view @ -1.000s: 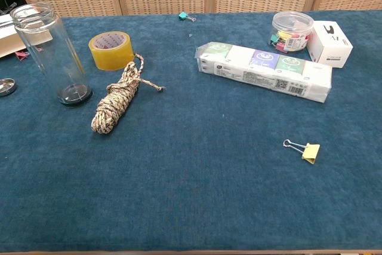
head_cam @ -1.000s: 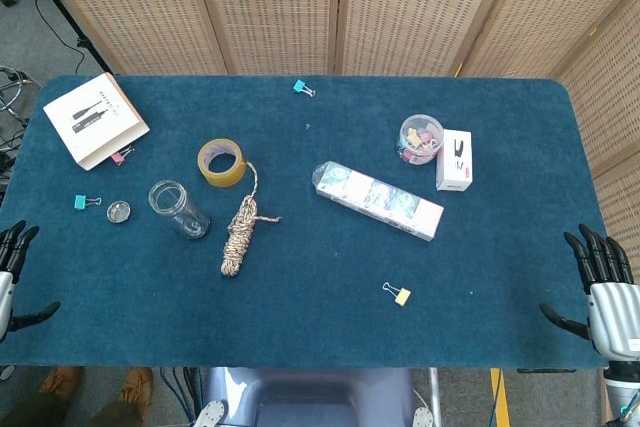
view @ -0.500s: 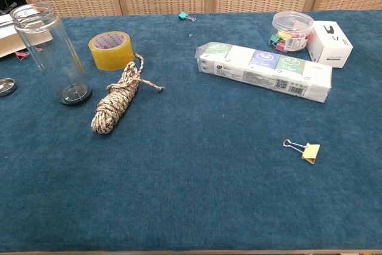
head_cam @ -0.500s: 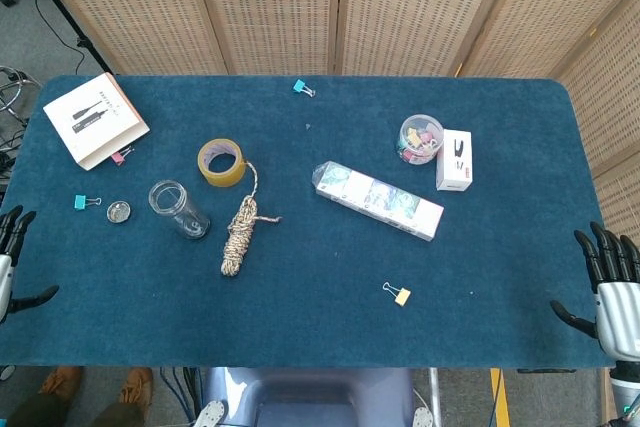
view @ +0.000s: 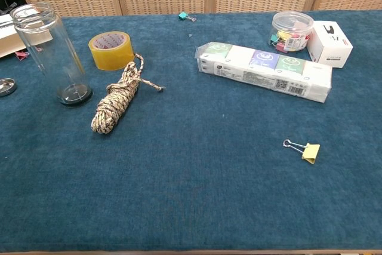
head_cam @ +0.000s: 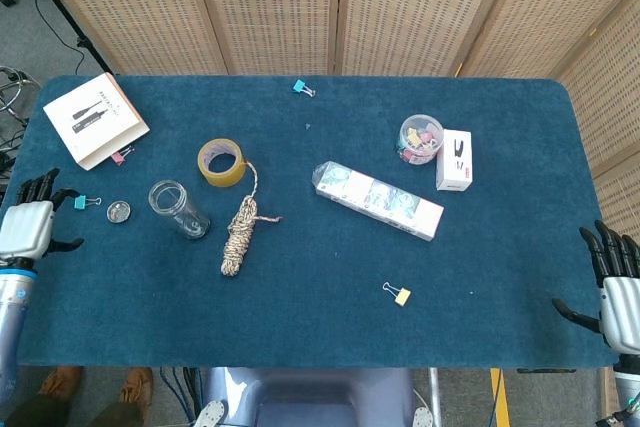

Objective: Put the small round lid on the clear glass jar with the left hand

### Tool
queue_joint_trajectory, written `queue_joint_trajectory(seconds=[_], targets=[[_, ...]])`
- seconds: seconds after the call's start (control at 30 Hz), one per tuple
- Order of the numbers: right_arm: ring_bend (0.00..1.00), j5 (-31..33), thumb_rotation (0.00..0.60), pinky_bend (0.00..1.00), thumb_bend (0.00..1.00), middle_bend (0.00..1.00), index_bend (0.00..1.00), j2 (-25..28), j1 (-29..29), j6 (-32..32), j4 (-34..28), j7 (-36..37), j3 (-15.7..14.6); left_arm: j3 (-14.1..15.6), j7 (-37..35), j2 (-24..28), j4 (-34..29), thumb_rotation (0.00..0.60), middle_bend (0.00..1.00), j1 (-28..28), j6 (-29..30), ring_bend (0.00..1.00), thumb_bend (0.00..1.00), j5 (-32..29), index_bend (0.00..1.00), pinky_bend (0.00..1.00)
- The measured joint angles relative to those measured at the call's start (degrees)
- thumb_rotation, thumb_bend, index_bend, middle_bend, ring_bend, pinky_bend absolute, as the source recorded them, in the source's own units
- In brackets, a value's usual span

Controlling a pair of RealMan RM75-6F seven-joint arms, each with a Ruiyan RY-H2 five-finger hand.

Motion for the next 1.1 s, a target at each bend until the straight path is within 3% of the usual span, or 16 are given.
queue_joint_trajectory(seconds=[0.33,0.63,1.1], targets=[[0.0,1.08,0.6,0.0,0.0,0.0,0.03,0.16,0.47,-1.78,0.61,1.84,0.0,-1.13,-1.13,-8.63,11.36,0.6,0.0,-4.16,-5.41,0.0,0.27,-3.18,0.37,0.0],[0.0,1.16,0.6,0.0,0.0,0.0,0.03,0.17,0.52,-2.05,0.49,1.81,-0.11,-1.22,-4.25,-10.01,13.21,0.6,0.0,-6.59,-9.25,0.0,0.31,-2.81,0.41,0.0],[0.0,1.98,0.6,0.0,0.0,0.0,0.03,0.37,0.75,-3.2,0.73,2.17,-0.13,-2.23,-1.3,-13.28,16.31,0.6,0.0,-8.94,-11.13,0.0,0.35,-4.89,0.49,0.0]])
